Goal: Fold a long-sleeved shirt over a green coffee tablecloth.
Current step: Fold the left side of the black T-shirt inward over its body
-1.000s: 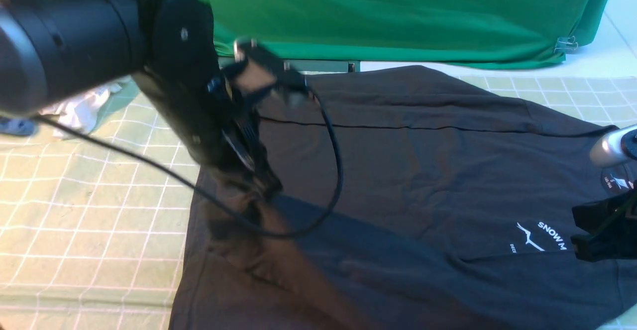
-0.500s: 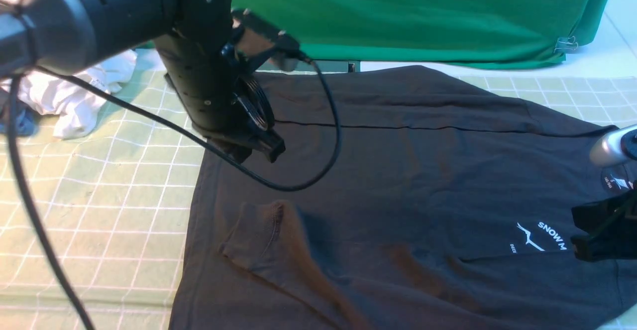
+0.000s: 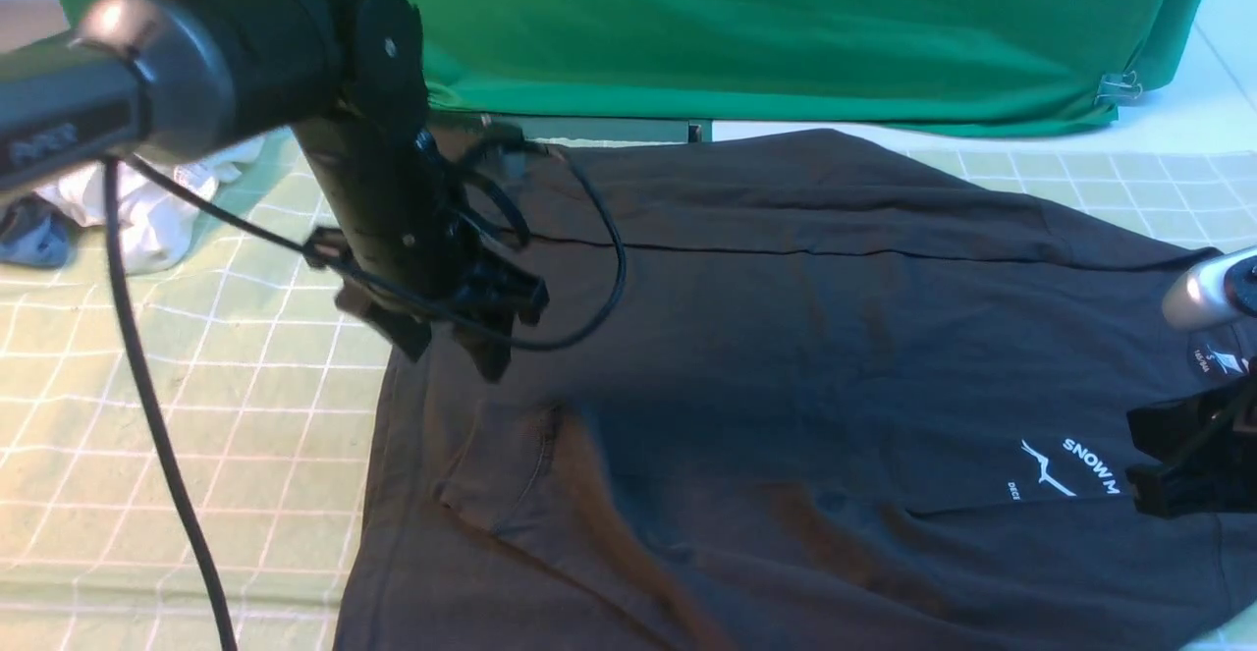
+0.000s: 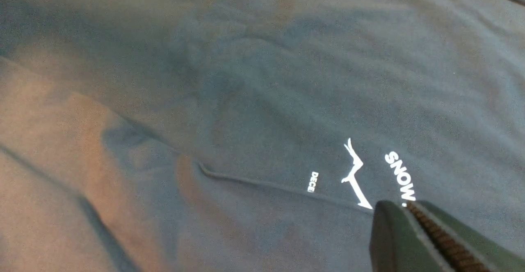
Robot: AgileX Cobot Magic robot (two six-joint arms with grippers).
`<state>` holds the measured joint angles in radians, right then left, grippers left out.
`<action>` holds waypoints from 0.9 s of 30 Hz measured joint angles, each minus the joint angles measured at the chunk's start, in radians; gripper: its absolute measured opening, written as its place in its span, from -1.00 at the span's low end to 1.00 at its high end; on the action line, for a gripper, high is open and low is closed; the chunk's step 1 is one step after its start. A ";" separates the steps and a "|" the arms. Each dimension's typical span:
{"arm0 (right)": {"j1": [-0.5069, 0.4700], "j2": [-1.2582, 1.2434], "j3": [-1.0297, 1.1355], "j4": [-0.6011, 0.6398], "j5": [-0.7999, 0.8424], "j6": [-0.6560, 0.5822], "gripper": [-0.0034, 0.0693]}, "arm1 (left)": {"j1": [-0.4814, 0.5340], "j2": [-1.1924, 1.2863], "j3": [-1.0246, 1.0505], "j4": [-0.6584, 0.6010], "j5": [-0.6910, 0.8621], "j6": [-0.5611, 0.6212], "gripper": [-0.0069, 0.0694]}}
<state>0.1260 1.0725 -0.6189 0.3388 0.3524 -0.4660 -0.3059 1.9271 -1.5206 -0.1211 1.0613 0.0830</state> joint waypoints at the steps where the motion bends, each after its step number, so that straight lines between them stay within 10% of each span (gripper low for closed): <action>1: 0.000 0.000 0.000 0.000 0.000 0.000 -0.70 | -0.002 0.006 0.018 -0.007 -0.018 0.000 0.34; 27: 0.000 0.000 0.000 0.021 -0.007 0.000 -0.67 | -0.014 0.087 0.107 -0.066 -0.092 0.031 -0.38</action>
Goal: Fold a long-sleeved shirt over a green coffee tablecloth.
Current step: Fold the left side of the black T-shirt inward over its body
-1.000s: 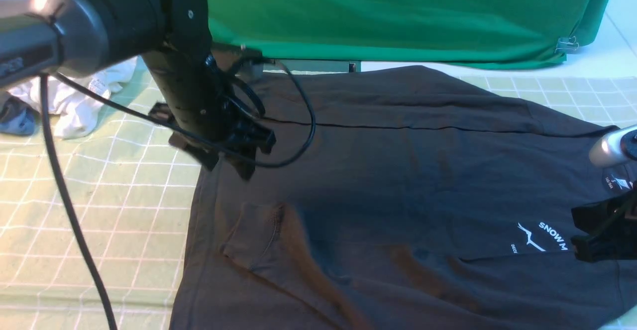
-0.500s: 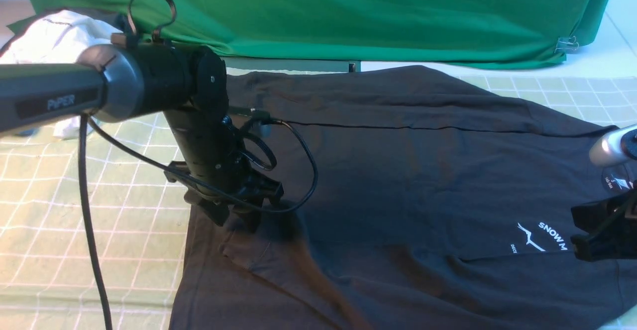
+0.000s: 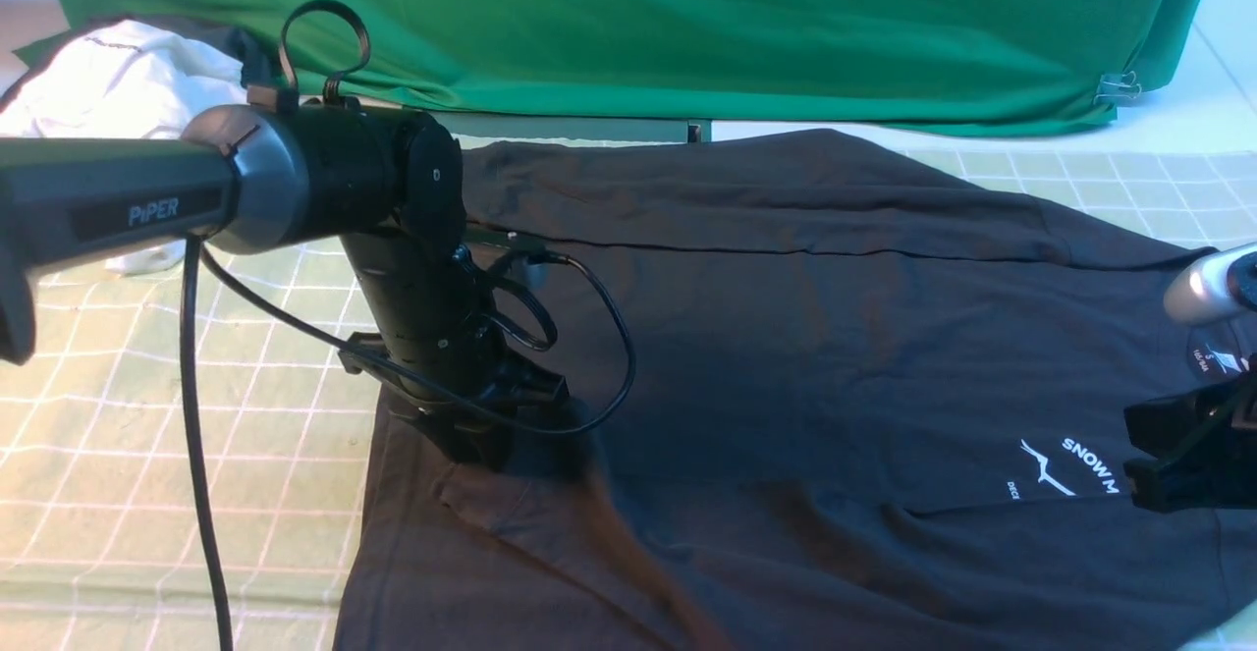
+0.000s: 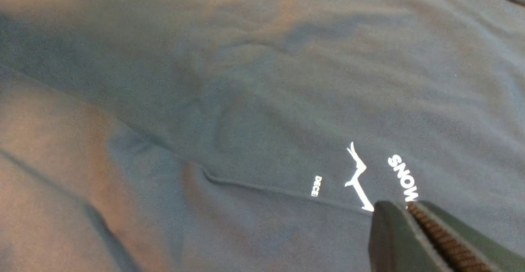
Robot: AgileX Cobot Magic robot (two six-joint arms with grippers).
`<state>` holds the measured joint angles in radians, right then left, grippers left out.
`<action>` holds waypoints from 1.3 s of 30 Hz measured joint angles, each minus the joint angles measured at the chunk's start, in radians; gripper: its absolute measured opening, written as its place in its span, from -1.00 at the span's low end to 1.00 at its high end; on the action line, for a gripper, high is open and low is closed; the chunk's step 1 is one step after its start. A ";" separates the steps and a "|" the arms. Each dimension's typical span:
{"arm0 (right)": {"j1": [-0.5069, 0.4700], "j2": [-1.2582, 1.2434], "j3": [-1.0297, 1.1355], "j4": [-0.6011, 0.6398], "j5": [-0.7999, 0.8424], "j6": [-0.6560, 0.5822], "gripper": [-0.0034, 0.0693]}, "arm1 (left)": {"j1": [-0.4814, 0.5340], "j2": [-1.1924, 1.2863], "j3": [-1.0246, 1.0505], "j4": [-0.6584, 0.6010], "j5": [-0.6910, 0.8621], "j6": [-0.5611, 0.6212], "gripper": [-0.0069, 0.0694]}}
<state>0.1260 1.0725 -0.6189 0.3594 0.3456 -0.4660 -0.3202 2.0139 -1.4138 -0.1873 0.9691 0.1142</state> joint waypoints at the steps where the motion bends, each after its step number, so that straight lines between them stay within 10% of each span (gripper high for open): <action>1: 0.000 0.000 0.000 0.000 0.000 0.000 -0.67 | 0.000 0.000 0.000 0.000 0.000 0.012 -0.46; 8: 0.000 0.000 0.000 0.002 0.000 0.000 -0.65 | 0.000 -0.050 0.000 -0.047 -0.038 0.093 -0.91; 39: 0.000 0.000 0.000 0.002 -0.015 0.000 -0.57 | 0.030 -0.106 -0.356 0.157 -0.082 0.054 -0.93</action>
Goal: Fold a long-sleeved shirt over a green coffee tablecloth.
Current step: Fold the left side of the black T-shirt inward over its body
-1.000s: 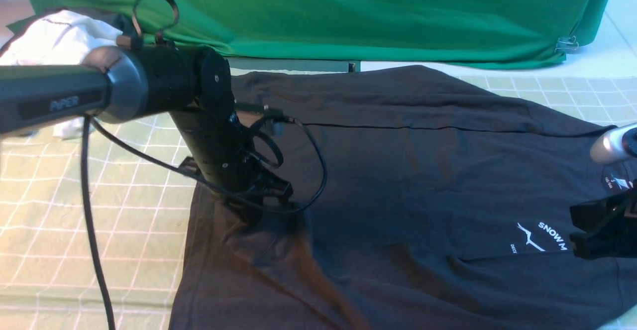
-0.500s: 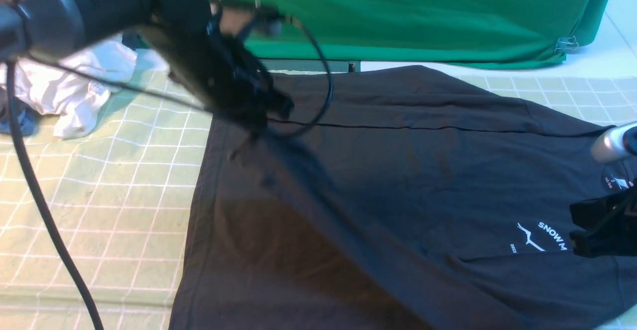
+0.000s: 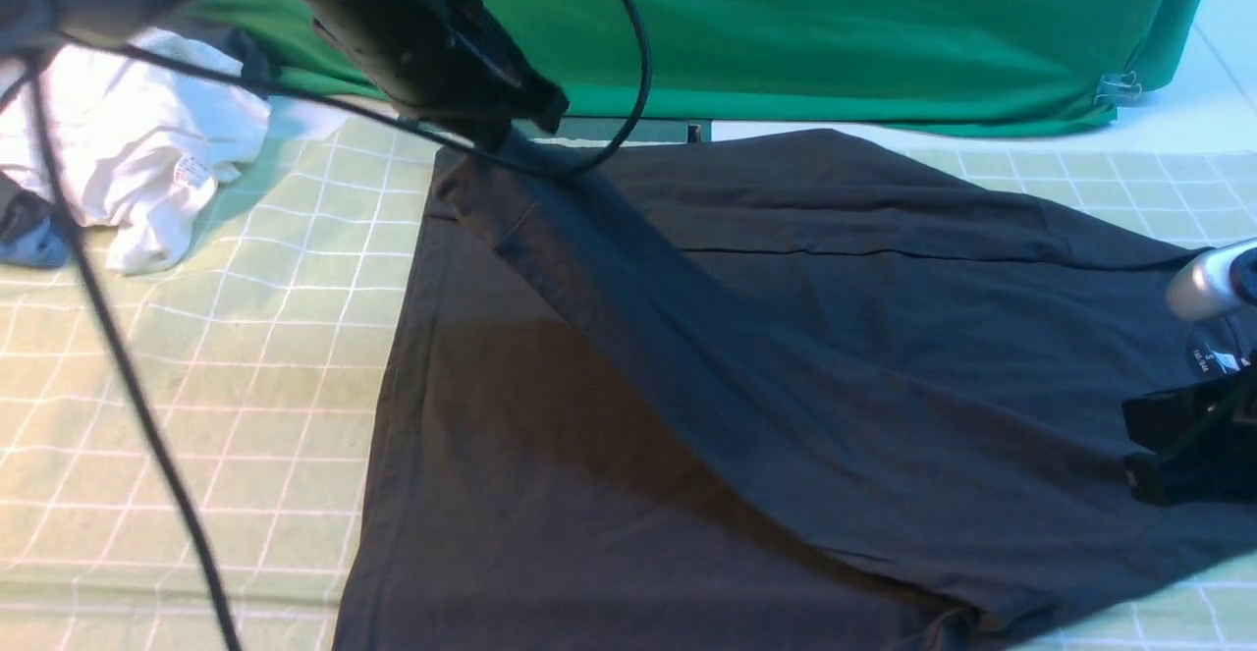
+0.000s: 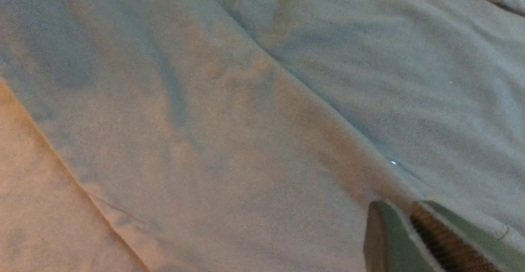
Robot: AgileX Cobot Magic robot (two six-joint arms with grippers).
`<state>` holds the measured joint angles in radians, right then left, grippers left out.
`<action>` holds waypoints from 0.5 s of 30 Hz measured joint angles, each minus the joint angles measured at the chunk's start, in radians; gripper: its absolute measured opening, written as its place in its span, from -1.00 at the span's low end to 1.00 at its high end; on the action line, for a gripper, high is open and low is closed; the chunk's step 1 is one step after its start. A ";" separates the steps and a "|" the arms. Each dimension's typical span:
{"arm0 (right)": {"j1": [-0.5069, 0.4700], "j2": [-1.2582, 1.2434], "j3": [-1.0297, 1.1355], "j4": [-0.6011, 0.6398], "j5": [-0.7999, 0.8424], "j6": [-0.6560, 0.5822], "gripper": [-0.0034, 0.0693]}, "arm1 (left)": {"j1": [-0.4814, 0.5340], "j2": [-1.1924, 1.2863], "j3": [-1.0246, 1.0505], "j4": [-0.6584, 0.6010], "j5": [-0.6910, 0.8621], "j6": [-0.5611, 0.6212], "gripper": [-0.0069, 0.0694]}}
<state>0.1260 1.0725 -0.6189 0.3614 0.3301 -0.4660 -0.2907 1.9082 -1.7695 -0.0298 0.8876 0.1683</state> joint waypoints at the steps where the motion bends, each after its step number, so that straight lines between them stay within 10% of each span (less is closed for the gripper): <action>1: 0.000 0.000 0.000 0.000 0.000 0.000 -0.57 | 0.007 0.023 0.001 0.008 -0.015 -0.007 -0.93; 15: 0.000 0.000 0.000 0.000 -0.004 0.000 -0.53 | 0.054 0.132 0.002 0.017 -0.041 -0.044 -0.92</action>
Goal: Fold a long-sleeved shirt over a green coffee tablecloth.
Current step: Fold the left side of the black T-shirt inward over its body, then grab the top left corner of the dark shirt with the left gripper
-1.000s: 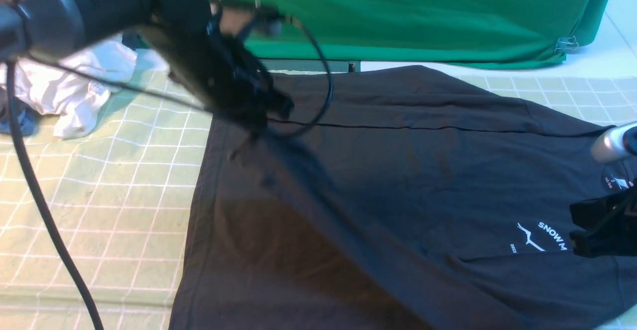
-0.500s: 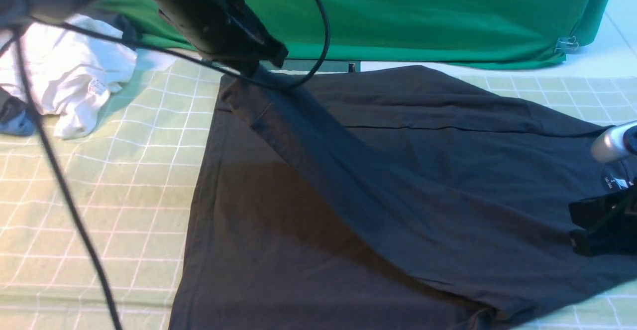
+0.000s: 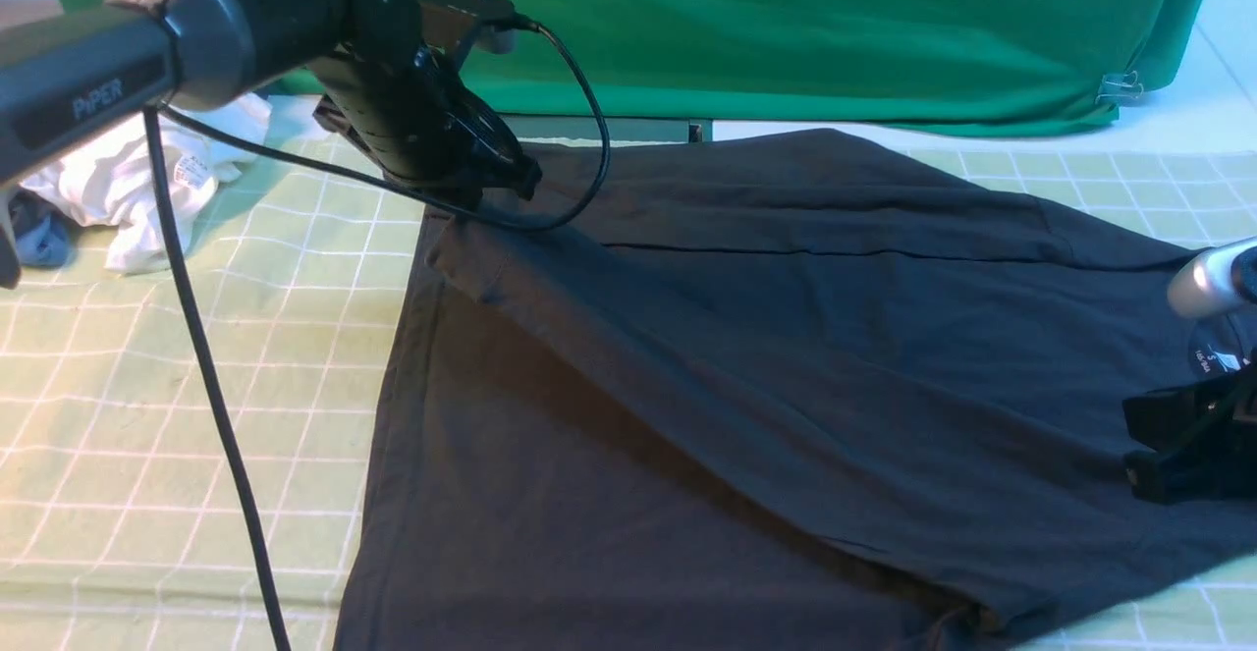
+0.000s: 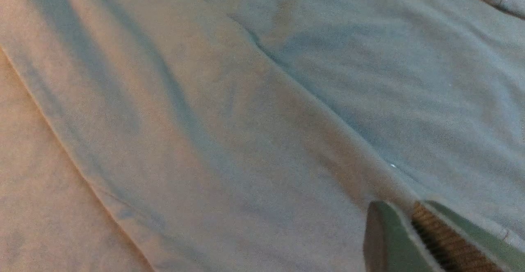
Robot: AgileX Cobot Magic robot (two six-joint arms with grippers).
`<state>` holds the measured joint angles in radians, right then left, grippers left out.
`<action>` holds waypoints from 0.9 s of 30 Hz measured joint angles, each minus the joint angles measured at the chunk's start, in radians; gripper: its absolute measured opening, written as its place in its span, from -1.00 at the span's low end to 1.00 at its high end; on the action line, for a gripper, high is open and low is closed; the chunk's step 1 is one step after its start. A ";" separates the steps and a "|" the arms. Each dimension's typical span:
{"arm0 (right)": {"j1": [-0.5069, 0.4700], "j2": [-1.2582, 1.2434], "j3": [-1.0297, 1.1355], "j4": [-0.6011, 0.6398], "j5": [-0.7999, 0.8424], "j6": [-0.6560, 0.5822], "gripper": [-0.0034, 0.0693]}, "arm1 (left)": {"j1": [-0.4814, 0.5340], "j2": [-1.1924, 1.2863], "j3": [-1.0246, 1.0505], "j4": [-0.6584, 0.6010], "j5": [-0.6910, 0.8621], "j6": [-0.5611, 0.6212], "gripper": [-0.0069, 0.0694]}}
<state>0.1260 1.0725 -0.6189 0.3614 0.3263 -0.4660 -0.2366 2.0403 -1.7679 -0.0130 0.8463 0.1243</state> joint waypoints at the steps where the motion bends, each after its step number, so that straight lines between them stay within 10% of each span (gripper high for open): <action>1: 0.000 0.000 0.000 0.000 0.000 0.000 -0.53 | 0.003 0.000 0.000 0.000 0.000 -0.011 -0.92; 12: 0.000 0.000 0.000 0.000 0.000 0.000 -0.53 | 0.018 0.012 0.000 0.013 -0.013 -0.048 -0.88; 22: 0.000 0.000 0.000 0.000 -0.005 0.000 -0.53 | 0.081 0.089 -0.174 -0.024 -0.133 -0.063 0.03; 27: 0.000 0.026 0.000 0.000 -0.011 0.012 -0.52 | 0.117 0.199 -0.353 -0.068 -0.048 -0.067 0.18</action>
<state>0.1260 1.0982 -0.6189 0.3614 0.3150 -0.4542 -0.1193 2.2394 -2.1208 -0.0810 0.7983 0.0575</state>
